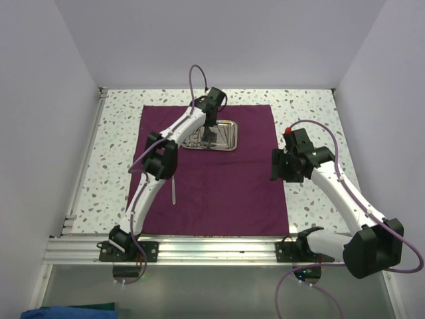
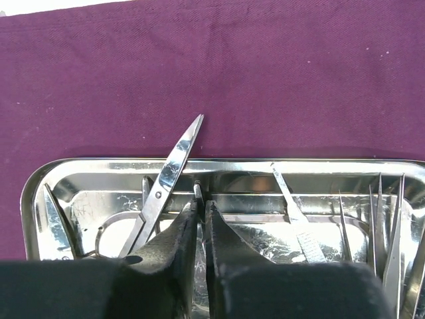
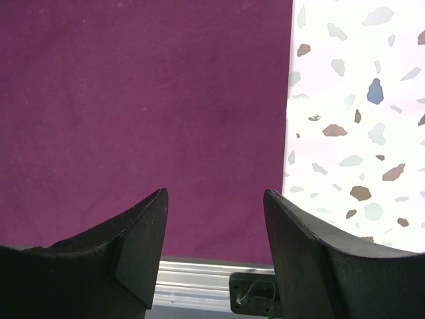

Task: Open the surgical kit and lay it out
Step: Pick up the medical item from the container.

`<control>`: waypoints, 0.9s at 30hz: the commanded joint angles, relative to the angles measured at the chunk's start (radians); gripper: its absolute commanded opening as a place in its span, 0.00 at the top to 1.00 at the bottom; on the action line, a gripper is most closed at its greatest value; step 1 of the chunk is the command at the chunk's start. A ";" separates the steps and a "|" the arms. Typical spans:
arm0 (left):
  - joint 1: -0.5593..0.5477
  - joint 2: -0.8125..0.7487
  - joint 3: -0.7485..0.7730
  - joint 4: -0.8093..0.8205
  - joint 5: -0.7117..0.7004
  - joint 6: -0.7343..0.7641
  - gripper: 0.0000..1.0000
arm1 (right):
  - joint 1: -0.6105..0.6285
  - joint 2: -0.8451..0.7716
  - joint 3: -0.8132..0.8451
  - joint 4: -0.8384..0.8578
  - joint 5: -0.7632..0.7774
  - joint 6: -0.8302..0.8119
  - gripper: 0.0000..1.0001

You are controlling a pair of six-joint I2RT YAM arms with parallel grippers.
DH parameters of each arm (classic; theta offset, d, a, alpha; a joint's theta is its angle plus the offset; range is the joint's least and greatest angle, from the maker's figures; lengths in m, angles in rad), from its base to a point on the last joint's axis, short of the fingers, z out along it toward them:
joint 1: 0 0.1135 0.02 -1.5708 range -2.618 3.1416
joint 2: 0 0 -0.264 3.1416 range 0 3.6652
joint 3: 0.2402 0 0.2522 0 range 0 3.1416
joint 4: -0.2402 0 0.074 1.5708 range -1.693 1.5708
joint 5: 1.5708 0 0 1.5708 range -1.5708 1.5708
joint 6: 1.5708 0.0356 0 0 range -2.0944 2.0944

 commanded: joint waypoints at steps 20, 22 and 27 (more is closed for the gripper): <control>-0.005 0.007 -0.066 -0.157 0.293 -0.016 1.00 | -0.016 -0.019 0.030 -0.003 -0.031 -0.050 0.37; 0.004 -0.030 -0.009 -0.146 0.304 -0.036 1.00 | -0.018 -0.022 0.036 -0.007 -0.031 -0.045 0.37; 0.042 -0.128 -0.003 -0.106 0.368 -0.077 1.00 | -0.016 -0.033 0.038 -0.007 -0.031 -0.039 0.37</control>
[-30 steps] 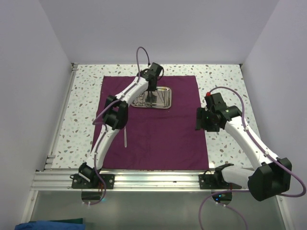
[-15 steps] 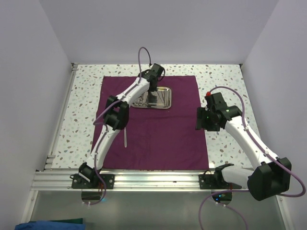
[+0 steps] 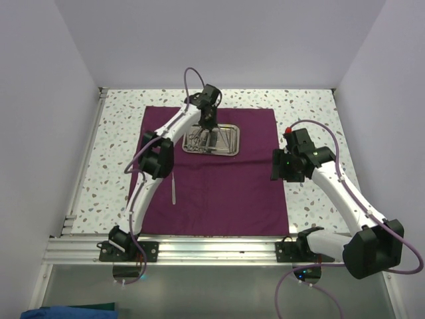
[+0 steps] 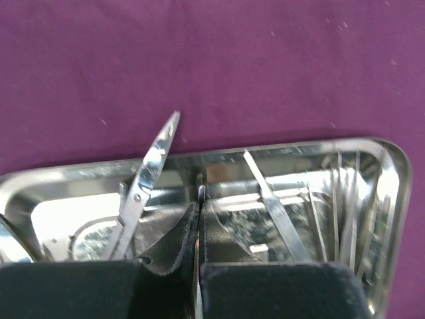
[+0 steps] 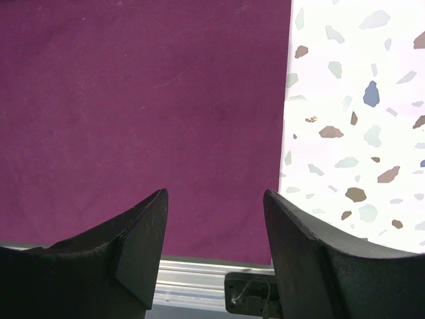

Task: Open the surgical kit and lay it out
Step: Pick up the medical item from the container.

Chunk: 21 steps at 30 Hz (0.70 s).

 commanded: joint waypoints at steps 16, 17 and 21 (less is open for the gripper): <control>0.042 -0.324 -0.153 -0.084 0.112 -0.058 1.00 | -0.003 -0.062 0.027 -0.011 -0.048 -0.008 0.37; 0.038 -0.393 -0.196 -0.079 0.101 -0.055 1.00 | -0.005 -0.063 0.027 -0.011 -0.046 -0.008 0.37; 0.007 -0.603 -0.464 -0.046 0.029 -0.063 1.00 | -0.005 -0.069 0.010 -0.002 -0.051 -0.007 0.37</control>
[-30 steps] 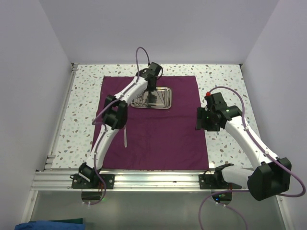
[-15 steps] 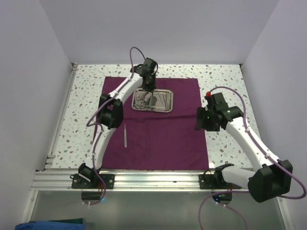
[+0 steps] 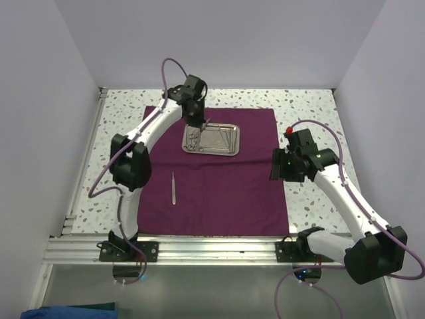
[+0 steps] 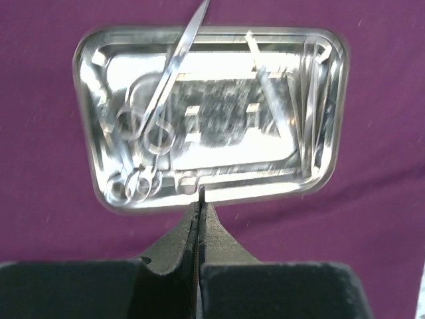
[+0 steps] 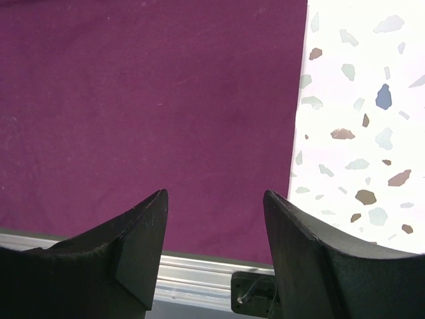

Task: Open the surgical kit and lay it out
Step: Pick up the medical item from the container, then place the medical item in the surgical kit.

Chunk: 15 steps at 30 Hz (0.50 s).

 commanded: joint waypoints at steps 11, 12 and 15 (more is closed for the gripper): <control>-0.167 -0.613 -0.826 0.122 -0.158 -0.163 1.00 | -0.003 0.058 0.021 0.075 -0.059 0.025 0.37; -0.174 -0.624 -0.862 0.138 -0.173 -0.183 1.00 | -0.004 0.072 0.039 0.080 -0.063 0.025 0.37; -0.180 -0.650 -0.968 0.184 -0.205 -0.214 1.00 | -0.003 0.136 0.093 0.105 -0.068 0.027 0.37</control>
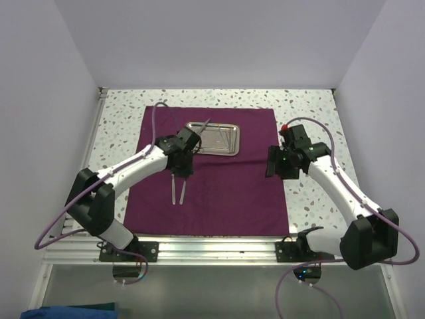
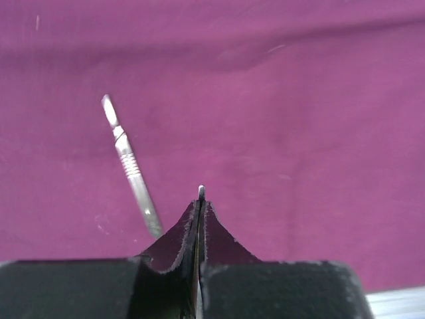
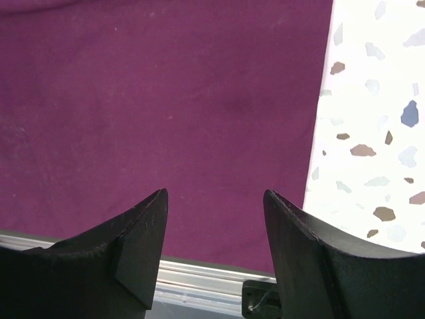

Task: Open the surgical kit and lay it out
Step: Place the medical item in the surgical kit, then smooth out the surgical kit at the center of the board.

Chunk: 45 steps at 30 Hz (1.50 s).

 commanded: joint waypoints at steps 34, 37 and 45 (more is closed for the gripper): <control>0.354 0.419 0.392 0.244 -0.123 0.207 0.35 | -0.114 1.128 1.102 0.089 -0.031 0.086 0.37; 0.368 0.560 0.486 0.267 -0.091 0.217 0.36 | -0.129 1.240 1.207 0.075 -0.037 0.095 0.37; 0.404 0.826 0.694 0.240 -0.076 0.221 0.39 | -0.163 1.478 1.439 0.104 -0.077 0.146 0.35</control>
